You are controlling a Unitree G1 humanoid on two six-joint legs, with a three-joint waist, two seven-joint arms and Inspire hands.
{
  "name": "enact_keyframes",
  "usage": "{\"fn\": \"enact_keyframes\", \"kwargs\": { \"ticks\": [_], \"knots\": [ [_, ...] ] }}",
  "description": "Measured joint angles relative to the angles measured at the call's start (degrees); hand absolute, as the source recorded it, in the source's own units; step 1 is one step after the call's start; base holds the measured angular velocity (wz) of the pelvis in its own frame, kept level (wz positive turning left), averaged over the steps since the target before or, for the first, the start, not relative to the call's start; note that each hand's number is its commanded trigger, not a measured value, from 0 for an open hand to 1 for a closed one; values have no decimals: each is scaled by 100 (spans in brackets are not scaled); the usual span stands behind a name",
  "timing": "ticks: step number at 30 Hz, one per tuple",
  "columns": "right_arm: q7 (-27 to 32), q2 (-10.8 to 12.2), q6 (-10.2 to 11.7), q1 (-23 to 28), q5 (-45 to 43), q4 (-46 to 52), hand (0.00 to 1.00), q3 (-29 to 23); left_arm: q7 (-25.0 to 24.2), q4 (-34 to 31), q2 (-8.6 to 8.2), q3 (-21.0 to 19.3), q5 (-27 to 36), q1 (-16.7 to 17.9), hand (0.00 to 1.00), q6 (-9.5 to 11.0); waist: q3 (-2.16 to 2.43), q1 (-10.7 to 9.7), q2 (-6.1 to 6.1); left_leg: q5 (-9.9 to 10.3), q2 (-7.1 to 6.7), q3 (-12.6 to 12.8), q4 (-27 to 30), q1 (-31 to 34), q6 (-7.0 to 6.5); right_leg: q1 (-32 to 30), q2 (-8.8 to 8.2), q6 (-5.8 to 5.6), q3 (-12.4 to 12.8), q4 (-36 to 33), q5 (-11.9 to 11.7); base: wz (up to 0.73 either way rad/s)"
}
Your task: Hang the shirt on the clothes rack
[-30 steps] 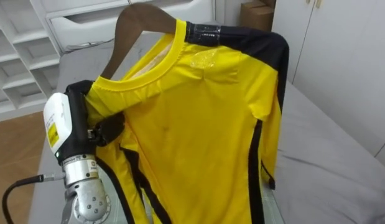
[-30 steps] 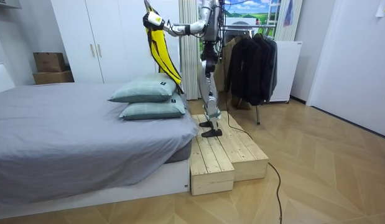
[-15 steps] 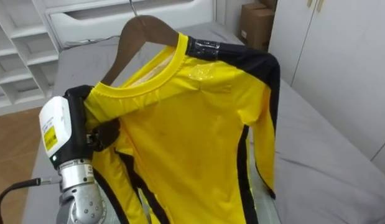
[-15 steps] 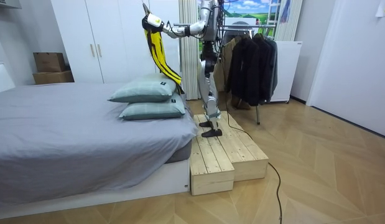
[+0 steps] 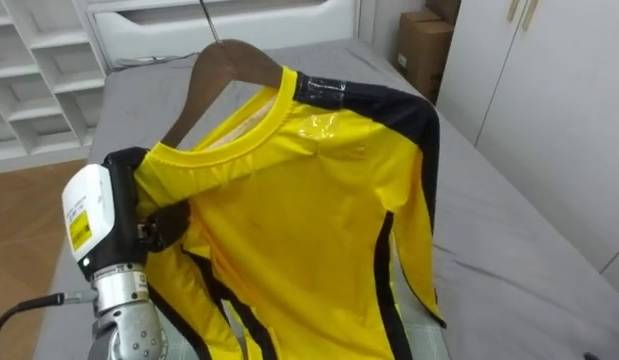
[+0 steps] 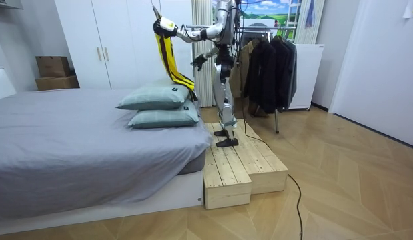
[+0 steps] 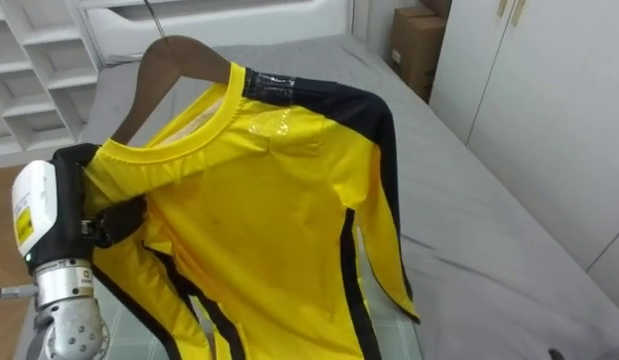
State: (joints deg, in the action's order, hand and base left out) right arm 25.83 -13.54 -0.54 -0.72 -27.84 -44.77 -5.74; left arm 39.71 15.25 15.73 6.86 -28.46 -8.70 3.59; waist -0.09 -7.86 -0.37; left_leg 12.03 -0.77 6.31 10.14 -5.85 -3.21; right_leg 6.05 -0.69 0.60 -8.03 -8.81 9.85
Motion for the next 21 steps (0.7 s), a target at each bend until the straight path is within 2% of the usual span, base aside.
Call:
{"fn": "enact_keyframes", "kwargs": {
  "ticks": [2,6,10,17,19,21],
  "knots": [
    [128,5,14,44,-239,385,0,4,-22,-9,0,19,-5,36,100,-8,2,29,0,0,-2,-3,30,-27,0,47,-3,1,-2,5,0,2],
    [225,59,21,264,-945,1286,0,56,-47,-9,-12,19,-190,87,100,-160,10,41,11,0,-5,-12,30,-41,0,62,-9,0,-2,7,0,0],
    [219,115,-46,495,-1339,2044,0,228,-201,-12,-126,22,-324,227,100,-374,14,42,18,0,-4,19,18,-78,0,79,-8,0,32,0,-1,-4],
    [161,189,-79,509,-1749,2648,0,464,-432,-190,-269,31,-390,261,100,-501,15,81,20,0,13,110,17,-75,0,0,3,-1,111,-97,-1,-7],
    [76,226,-83,529,-1748,2881,0,493,-431,-371,-361,29,-508,368,100,-499,20,144,29,1,14,141,11,-69,-1,-22,4,0,148,-114,-2,-10],
    [67,229,-77,528,-1749,3033,0,512,-431,-455,-382,63,-625,430,100,-491,21,166,28,1,13,138,-12,-71,-2,-28,5,-1,144,-118,-2,0]
  ]
}}
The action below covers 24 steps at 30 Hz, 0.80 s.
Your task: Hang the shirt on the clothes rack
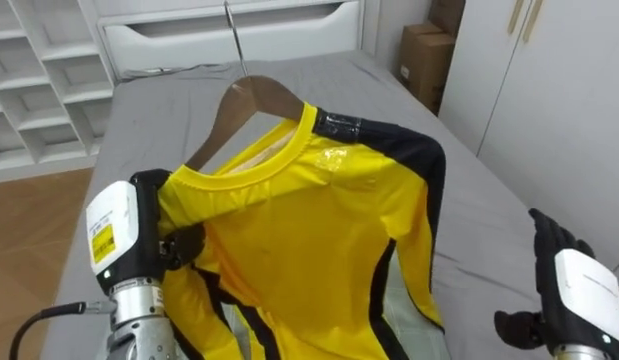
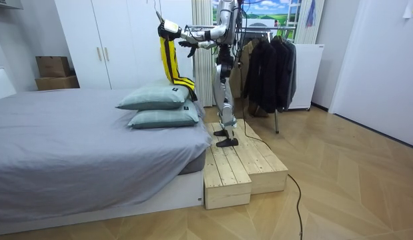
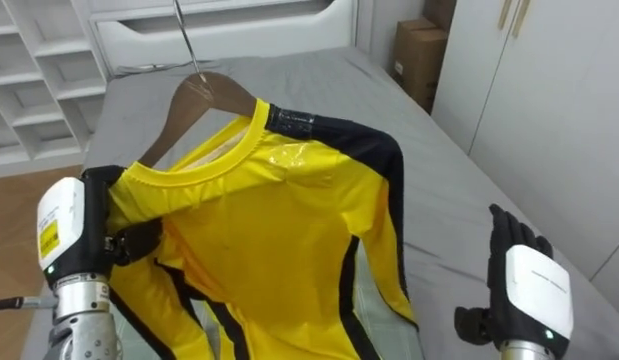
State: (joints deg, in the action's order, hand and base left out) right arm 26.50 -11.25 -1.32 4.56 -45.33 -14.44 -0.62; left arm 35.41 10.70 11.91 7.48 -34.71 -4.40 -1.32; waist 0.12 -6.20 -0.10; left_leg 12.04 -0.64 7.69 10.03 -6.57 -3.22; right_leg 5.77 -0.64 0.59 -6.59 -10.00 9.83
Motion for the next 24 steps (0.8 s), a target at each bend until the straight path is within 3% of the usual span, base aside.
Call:
{"fn": "enact_keyframes", "kwargs": {
  "ticks": [17,24],
  "knots": [
    [-111,-1,4,-24,1,227,0,227,2,-57,2,74,-140,158,100,-1,-1,52,-2,0,-5,-9,-12,-12,0,8,-2,1,-2,14,-1,0],
    [-172,-26,42,-252,3,497,0,394,-14,-57,3,151,-93,162,100,1,-29,86,-41,0,-1,-8,-22,25,0,-5,3,1,0,15,-1,0]
  ]
}}
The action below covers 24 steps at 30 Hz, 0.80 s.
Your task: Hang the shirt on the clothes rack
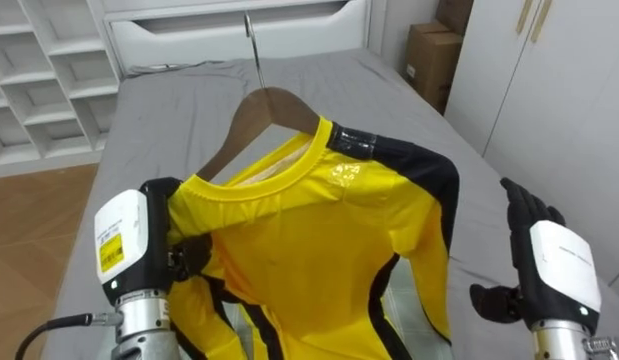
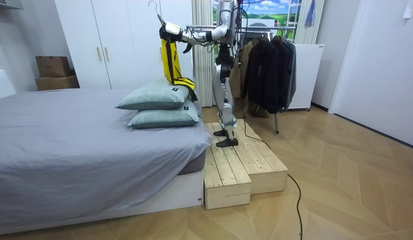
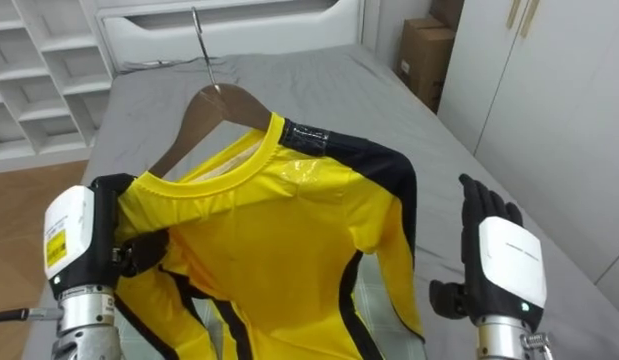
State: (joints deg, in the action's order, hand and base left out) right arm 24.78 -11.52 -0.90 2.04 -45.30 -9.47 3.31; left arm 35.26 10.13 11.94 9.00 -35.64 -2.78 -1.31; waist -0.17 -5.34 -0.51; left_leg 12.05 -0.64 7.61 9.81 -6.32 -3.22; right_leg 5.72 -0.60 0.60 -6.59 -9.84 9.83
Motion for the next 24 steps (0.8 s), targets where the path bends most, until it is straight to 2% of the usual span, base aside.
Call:
{"fn": "enact_keyframes", "kwargs": {
  "ticks": [8,13,24],
  "knots": [
    [-3,-13,12,-129,1,207,0,94,-53,-2,0,35,-5,-2,100,12,-1,98,-6,1,0,-8,-7,79,0,-83,1,1,-11,6,-1,0],
    [10,-242,35,-235,-1,206,0,360,-53,-7,21,148,-26,-36,100,12,-4,98,-33,0,-3,-6,4,84,0,-86,-7,1,-36,19,0,1],
    [9,-241,44,-452,-204,207,0,440,-124,-6,48,324,-663,-39,100,11,-16,111,-78,0,-3,-15,8,84,1,-86,-17,0,-67,22,-1,0]
  ]
}}
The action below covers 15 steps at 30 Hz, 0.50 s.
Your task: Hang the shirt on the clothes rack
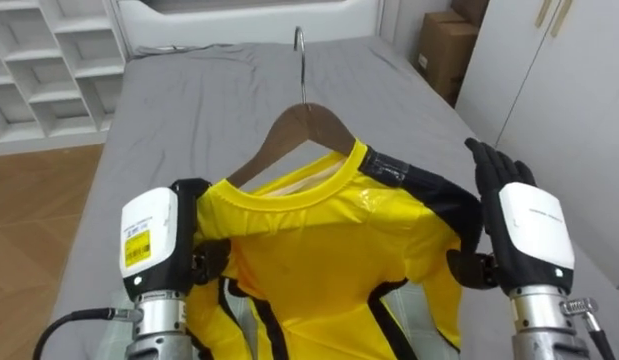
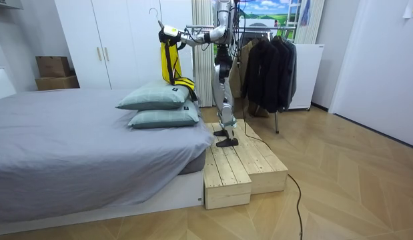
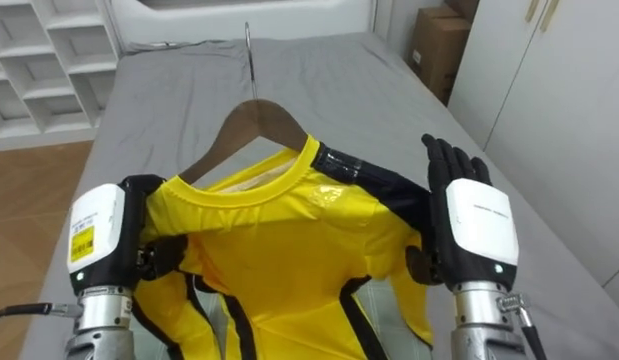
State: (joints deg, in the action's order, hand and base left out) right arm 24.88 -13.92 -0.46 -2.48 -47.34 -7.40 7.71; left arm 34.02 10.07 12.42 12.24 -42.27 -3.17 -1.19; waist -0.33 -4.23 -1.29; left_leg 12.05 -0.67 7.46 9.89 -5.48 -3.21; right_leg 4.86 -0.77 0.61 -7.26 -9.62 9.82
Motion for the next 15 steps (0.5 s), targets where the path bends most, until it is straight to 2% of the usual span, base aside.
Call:
{"fn": "enact_keyframes", "kwargs": {
  "ticks": [15],
  "knots": [
    [0,0,34,-108,-3,0,0,0,-91,-1,4,68,-118,-46,100,0,0,1,-10,0,-1,-10,-6,44,0,-36,-7,-1,-61,5,-1,0]
  ]
}}
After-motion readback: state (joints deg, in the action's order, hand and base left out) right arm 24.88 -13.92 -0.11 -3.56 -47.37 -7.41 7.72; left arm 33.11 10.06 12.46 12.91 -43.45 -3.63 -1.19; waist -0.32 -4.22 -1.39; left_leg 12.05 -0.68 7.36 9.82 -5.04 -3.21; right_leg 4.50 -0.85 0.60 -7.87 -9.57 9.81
